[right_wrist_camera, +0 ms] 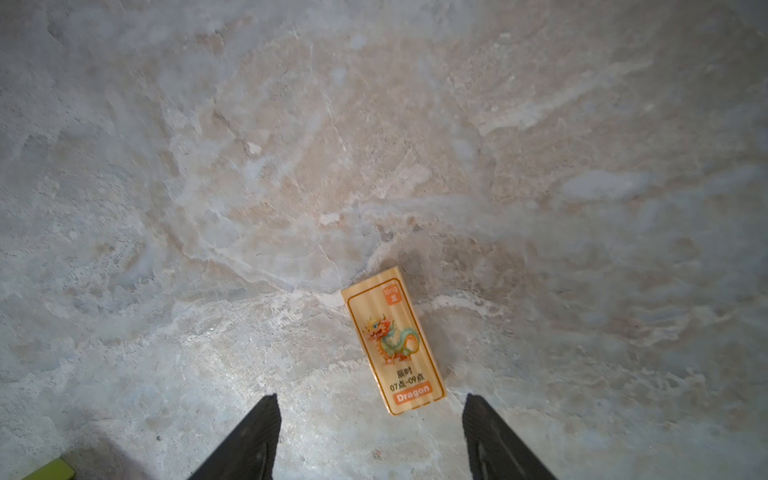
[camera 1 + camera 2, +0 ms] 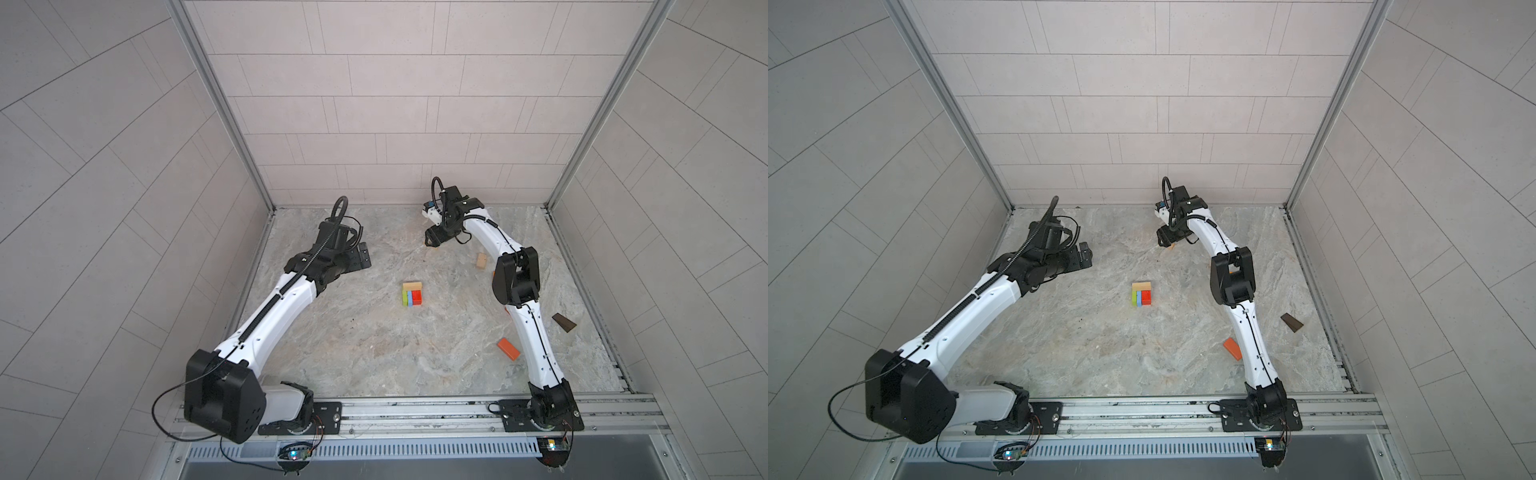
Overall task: Build the wood block tower
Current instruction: 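Raise both grippers away while the right gripper reaches to the Dragon block, then close the right gripper on the printed Dragon wood block and lift it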
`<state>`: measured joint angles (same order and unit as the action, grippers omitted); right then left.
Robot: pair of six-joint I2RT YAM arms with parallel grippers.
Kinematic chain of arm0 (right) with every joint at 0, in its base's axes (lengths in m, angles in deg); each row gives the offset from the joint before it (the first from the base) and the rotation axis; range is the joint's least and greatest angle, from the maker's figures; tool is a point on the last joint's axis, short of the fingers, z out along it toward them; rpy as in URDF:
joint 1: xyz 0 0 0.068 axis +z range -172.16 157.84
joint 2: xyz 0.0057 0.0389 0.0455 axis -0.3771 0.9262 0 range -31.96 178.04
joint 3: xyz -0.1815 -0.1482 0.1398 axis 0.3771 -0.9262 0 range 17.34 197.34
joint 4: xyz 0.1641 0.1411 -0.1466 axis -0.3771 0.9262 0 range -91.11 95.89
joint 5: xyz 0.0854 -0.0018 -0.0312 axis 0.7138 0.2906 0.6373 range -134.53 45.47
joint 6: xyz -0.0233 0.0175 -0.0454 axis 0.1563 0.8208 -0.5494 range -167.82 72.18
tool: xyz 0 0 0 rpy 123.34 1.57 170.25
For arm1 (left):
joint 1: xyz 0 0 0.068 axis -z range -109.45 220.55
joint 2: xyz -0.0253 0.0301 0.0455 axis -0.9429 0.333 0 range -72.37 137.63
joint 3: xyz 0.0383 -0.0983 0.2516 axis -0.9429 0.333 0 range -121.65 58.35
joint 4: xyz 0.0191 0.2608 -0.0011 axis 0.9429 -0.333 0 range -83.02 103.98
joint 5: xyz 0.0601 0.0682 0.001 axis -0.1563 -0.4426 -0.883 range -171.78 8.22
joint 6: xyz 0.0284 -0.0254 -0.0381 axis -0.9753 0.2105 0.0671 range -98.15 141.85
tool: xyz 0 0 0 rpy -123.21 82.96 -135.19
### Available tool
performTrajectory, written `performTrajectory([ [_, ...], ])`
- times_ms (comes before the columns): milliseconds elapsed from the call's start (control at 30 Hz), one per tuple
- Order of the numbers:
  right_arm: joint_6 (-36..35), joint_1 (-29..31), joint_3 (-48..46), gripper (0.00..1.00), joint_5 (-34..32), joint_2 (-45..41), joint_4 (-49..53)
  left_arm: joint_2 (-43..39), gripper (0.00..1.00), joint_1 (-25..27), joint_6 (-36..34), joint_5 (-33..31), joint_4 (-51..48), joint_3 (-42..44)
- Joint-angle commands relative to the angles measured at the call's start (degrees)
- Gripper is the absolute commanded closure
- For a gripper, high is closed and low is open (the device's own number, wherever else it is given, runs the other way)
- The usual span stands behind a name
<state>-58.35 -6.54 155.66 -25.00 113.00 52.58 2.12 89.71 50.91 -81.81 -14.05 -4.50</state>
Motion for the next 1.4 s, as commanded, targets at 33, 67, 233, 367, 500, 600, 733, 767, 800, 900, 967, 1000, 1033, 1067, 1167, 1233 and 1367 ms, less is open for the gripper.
performTrajectory([
  [33,-4.0,-0.4,1.6,0.29,0.5,1.1,1.9,-2.1,0.0,-0.1,3.0,1.2,5.1,2.9],
  [67,-4.3,-0.4,1.6,0.29,0.1,1.5,1.9,-2.0,0.0,-0.1,2.3,2.7,5.4,2.7],
  [233,-4.5,-0.4,2.1,0.31,-1.0,3.2,1.3,0.0,0.0,-0.2,1.9,7.2,6.0,2.5],
  [367,-3.8,-0.4,3.5,0.33,-0.9,4.3,0.5,-0.3,0.0,-0.8,2.2,7.7,6.6,3.1],
  [500,-2.9,-0.4,4.4,0.34,-0.2,5.3,-0.4,-0.8,0.0,-0.9,2.1,7.9,7.3,3.9],
  [600,-2.5,-0.2,5.5,0.35,-0.5,6.3,0.0,-0.7,0.0,-0.9,2.1,6.3,6.6,3.7],
  [733,-2.7,0.0,7.2,0.36,-1.7,7.3,1.5,-0.8,0.0,-2.0,3.4,5.4,6.0,4.0],
  [767,-2.7,0.0,7.2,0.36,-1.6,7.4,1.6,-0.9,0.0,-2.3,3.7,5.8,6.3,4.1],
  [800,-2.9,0.1,7.3,0.37,-1.7,7.4,1.7,-1.0,0.0,-2.7,4.3,6.3,6.8,4.5],
  [900,-3.3,0.2,7.8,0.38,-2.0,7.8,2.8,-1.3,0.0,-3.5,5.3,7.1,7.8,5.4],
  [967,-3.9,0.2,8.6,0.38,-2.1,8.4,4.1,-1.5,0.0,-3.7,5.5,7.4,8.1,5.8],
  [1000,-4.0,0.2,8.9,0.38,-2.1,8.6,4.8,-1.5,0.0,-3.7,5.6,7.8,8.5,5.9],
  [1033,-4.1,0.2,9.3,0.38,-2.1,8.9,5.3,-1.5,0.0,-3.8,5.7,8.0,8.7,6.0],
  [1067,-4.1,0.2,9.5,0.39,-2.1,9.0,5.6,-1.5,0.0,-3.8,5.7,8.1,8.8,6.1],
  [1167,-4.0,0.2,9.6,0.41,-1.9,9.2,6.2,-1.2,0.0,-3.9,5.8,9.1,9.2,6.1],
  [1233,-4.0,0.3,9.9,0.47,-1.9,9.5,6.7,-1.2,0.0,-3.9,5.9,9.4,9.5,6.2],
  [1367,-4.1,0.2,9.9,0.61,-2.3,9.5,7.0,-1.0,0.0,-4.2,5.9,9.5,9.8,6.6],
])
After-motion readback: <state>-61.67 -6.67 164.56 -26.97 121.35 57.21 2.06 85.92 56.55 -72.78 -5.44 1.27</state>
